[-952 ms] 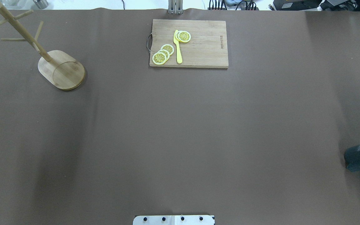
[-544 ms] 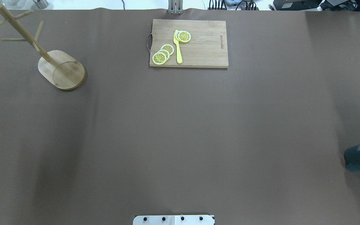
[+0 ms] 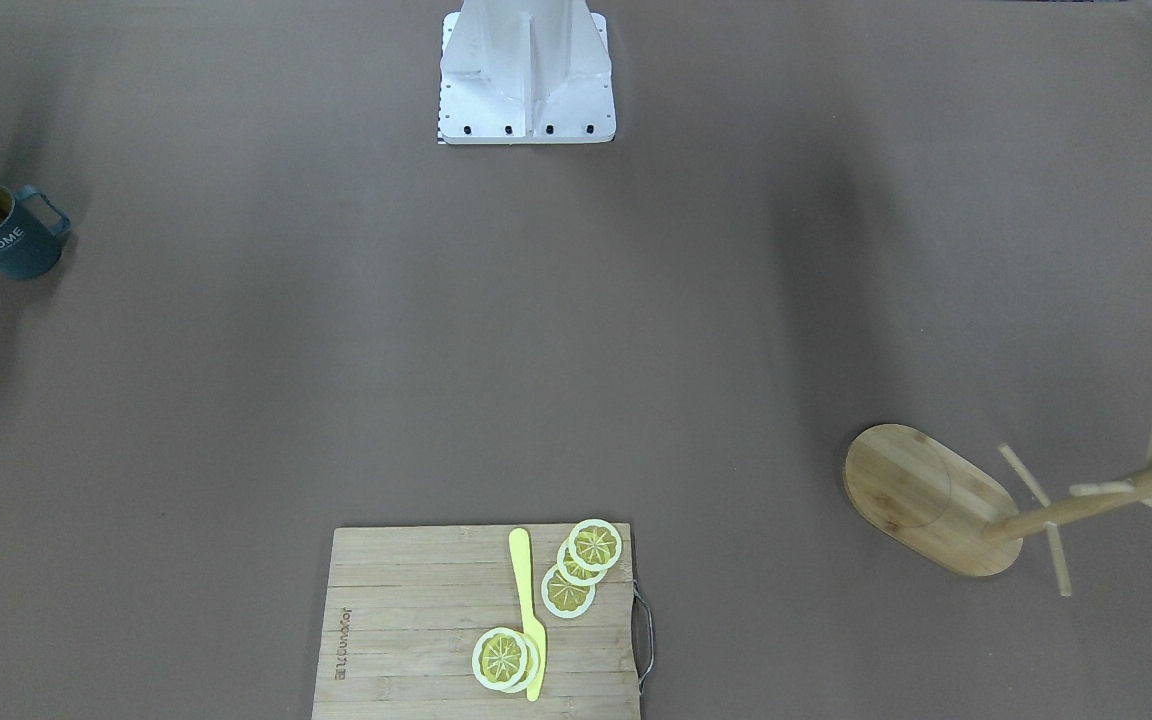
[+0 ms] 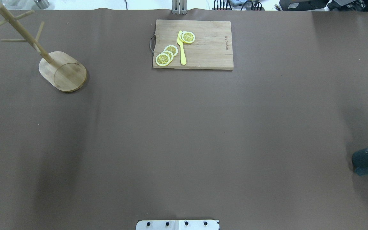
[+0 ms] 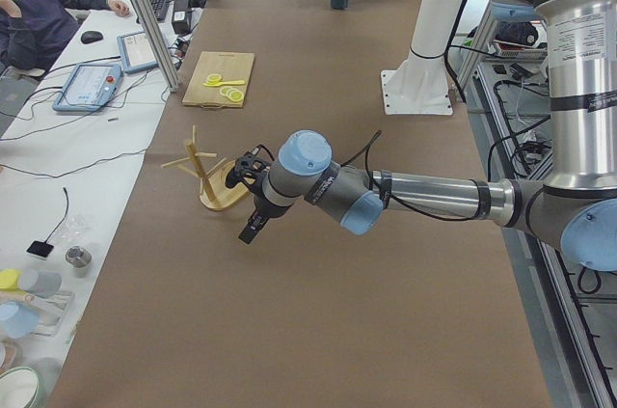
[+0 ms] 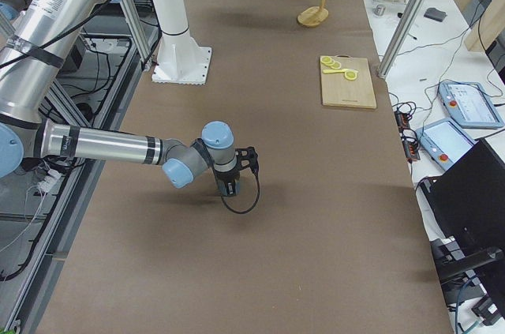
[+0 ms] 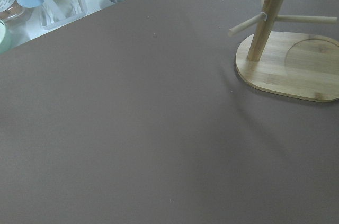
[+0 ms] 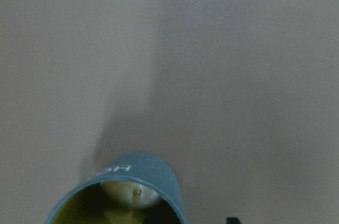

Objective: Hang cup on storage rack
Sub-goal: 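Grasp the teal mug by its rim with the right gripper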

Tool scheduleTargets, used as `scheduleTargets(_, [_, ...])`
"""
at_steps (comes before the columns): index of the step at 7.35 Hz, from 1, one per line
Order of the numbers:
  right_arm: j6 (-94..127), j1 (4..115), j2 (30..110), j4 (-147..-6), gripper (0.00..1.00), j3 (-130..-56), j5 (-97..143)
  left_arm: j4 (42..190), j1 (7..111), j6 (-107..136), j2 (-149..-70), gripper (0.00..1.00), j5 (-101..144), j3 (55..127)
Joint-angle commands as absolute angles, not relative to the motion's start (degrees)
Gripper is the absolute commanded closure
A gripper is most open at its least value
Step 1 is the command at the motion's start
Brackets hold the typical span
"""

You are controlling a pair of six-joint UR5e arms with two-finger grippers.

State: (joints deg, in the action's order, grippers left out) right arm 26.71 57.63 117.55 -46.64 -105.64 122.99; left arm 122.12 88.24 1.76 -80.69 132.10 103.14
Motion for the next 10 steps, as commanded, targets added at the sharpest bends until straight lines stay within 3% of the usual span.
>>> scheduleTargets(1, [21.3, 56.9, 116.8, -46.5, 0.47, -105.6, 121.8, 122.2, 88.2, 1.8, -80.6, 0.01, 132.1, 103.1])
scheduleTargets(3, [17.9, 55.9, 115.3, -46.9, 0.47, -105.4, 121.2, 122.3, 88.2, 1.8, -80.6, 0.01, 132.1, 103.0])
scheduleTargets(6, [9.9, 56.1, 115.3, -47.1, 0.58, -105.1, 121.3, 122.3, 88.2, 1.8, -80.7, 0.01, 132.1, 103.0])
scheduleTargets(7, [9.1, 56.2, 115.3, -47.1, 0.66, -105.0, 121.3, 122.3, 88.2, 1.8, -80.7, 0.01, 132.1, 103.0])
scheduleTargets(9, [9.1, 56.5, 115.5, -47.0, 0.97, -105.1, 121.3, 122.3, 88.2, 1.8, -80.8, 0.01, 132.0, 103.0])
scheduleTargets(10, [9.1, 56.9, 115.5, -46.9, 1.0, -105.1, 121.3, 122.3, 88.2, 1.8, -80.8, 0.01, 132.0, 103.0])
